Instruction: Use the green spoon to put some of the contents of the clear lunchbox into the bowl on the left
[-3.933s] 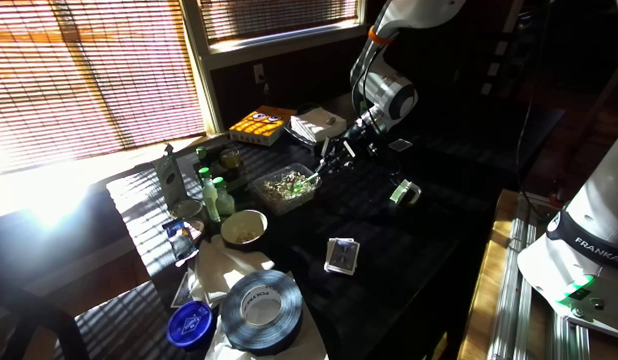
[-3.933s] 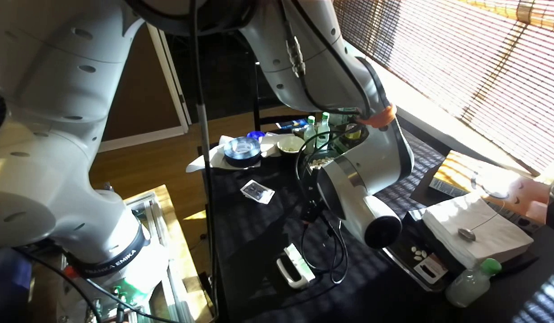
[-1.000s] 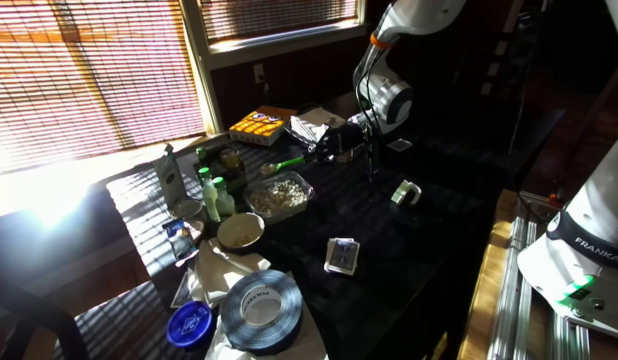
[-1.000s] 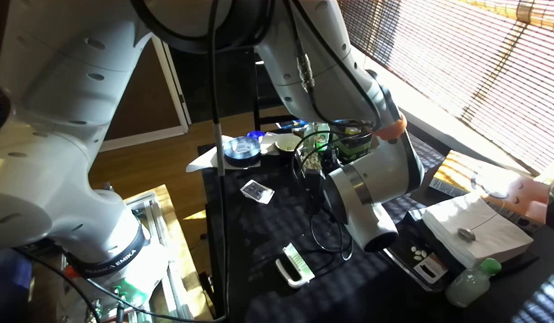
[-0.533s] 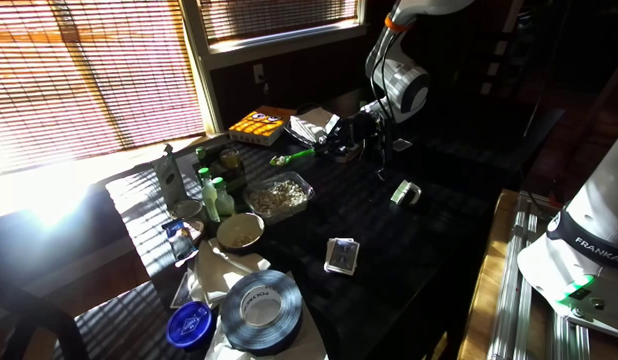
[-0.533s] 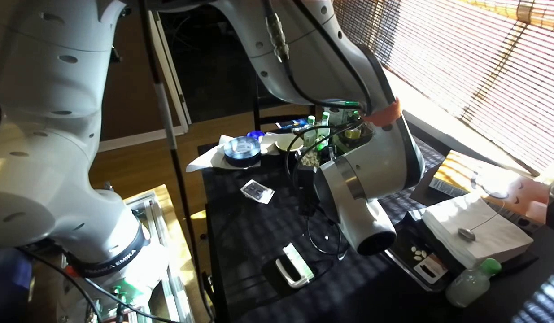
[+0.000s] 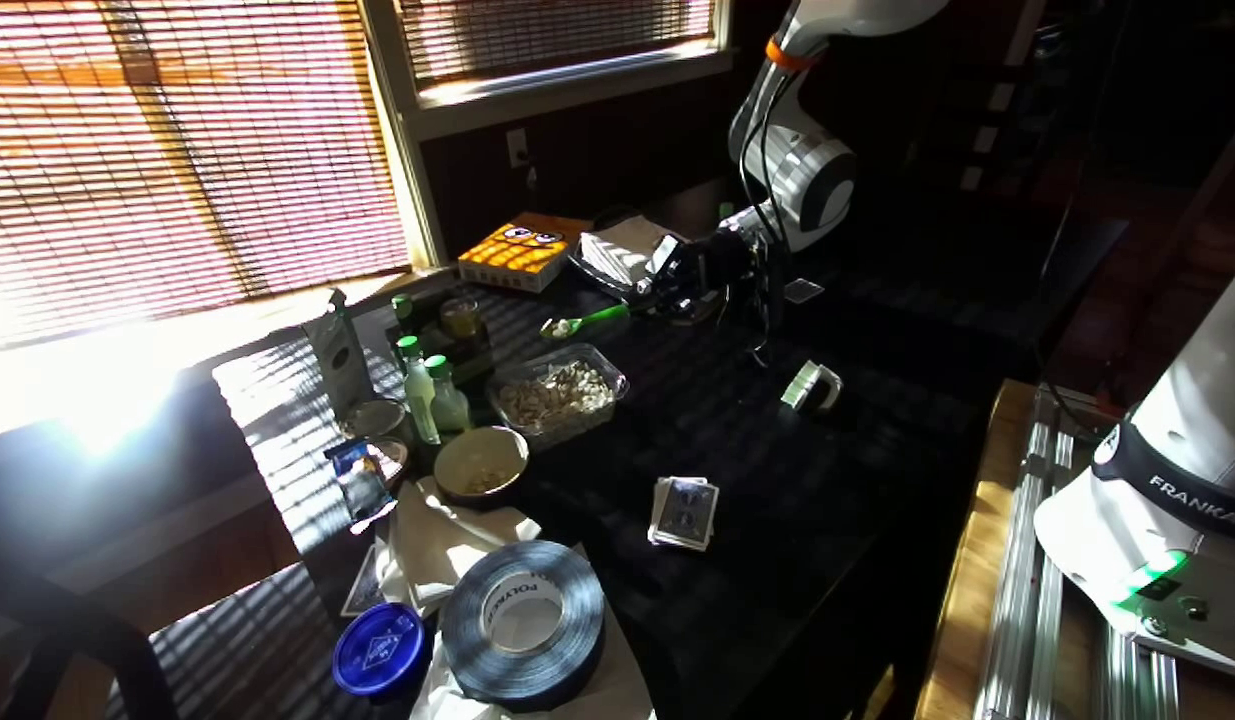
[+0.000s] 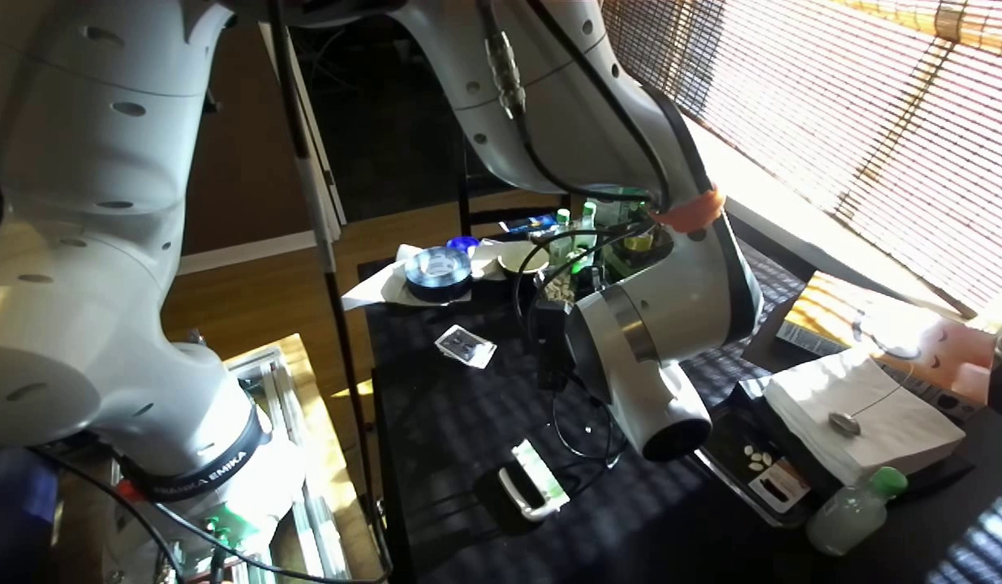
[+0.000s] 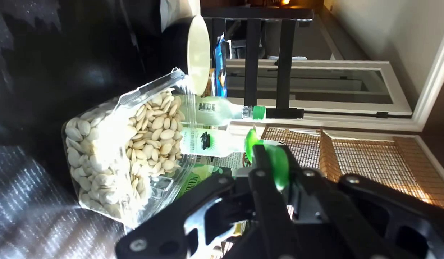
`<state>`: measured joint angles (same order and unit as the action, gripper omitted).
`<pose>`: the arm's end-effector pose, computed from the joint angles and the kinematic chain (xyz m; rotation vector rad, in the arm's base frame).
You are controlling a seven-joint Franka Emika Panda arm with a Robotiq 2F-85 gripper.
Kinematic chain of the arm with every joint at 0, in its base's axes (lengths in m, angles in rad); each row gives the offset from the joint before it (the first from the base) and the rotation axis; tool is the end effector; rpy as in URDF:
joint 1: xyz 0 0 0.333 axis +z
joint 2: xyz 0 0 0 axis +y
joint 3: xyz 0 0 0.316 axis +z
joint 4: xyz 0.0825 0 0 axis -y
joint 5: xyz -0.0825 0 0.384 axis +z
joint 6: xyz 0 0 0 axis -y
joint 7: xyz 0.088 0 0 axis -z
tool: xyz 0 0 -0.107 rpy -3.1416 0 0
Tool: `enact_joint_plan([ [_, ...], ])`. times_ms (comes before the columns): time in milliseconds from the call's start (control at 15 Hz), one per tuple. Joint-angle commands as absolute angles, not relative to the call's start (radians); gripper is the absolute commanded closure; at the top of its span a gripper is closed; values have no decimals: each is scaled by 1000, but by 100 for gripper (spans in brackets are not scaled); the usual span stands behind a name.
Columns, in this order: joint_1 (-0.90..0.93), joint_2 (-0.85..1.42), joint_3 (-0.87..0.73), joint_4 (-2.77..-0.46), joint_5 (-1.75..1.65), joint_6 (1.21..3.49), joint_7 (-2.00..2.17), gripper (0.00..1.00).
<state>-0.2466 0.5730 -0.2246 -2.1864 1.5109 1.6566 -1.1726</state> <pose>0.4788 -0.1404 0.1313 -1.7640 0.3753 -0.2915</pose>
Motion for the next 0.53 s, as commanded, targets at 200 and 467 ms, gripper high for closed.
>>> enact_joint_plan([
  [200, -234, 570, -223, -2191, 1514, 1667, -1172, 97],
  [467, -201, 561, -208, -2206, 1514, 1694, -1169, 97],
])
